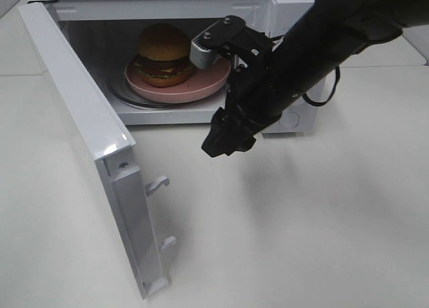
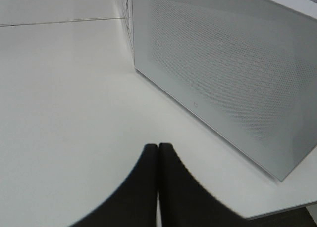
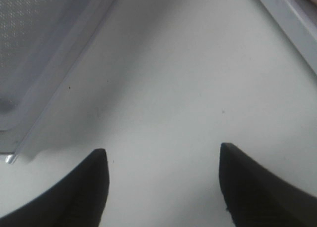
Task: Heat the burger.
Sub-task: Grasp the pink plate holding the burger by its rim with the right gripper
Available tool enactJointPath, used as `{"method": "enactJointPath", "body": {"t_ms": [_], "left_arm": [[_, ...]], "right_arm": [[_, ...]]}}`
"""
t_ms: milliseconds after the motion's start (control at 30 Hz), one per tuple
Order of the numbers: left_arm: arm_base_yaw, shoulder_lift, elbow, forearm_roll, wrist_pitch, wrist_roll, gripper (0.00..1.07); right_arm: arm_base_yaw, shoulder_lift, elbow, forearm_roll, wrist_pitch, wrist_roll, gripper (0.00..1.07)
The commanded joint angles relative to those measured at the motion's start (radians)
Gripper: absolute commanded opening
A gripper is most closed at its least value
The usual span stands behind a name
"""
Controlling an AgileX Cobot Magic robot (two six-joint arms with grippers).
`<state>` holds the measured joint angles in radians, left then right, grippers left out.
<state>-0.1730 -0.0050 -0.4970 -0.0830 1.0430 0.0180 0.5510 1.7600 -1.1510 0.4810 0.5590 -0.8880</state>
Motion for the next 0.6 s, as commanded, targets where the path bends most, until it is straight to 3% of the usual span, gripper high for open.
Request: {"method": "enactJointPath", "body": {"t_ms": [33, 167, 600], "left_arm": [[-0.001, -0.007, 0.002, 0.000, -0.008, -0.001, 0.00], [-0.001, -0.007, 0.002, 0.000, -0.008, -0.001, 0.00], [-0.001, -0.007, 0.002, 0.000, -0.008, 0.000, 0.00]], "right_arm": [[0.047, 0.042, -0.055, 0.002, -0.050, -0.073, 0.66], [0.074, 0.075, -0.090, -0.029, -0.087, -0.084, 0.66], [0.174, 0.208, -0.200, -0.365, -0.282, -0.043, 0.66]]}}
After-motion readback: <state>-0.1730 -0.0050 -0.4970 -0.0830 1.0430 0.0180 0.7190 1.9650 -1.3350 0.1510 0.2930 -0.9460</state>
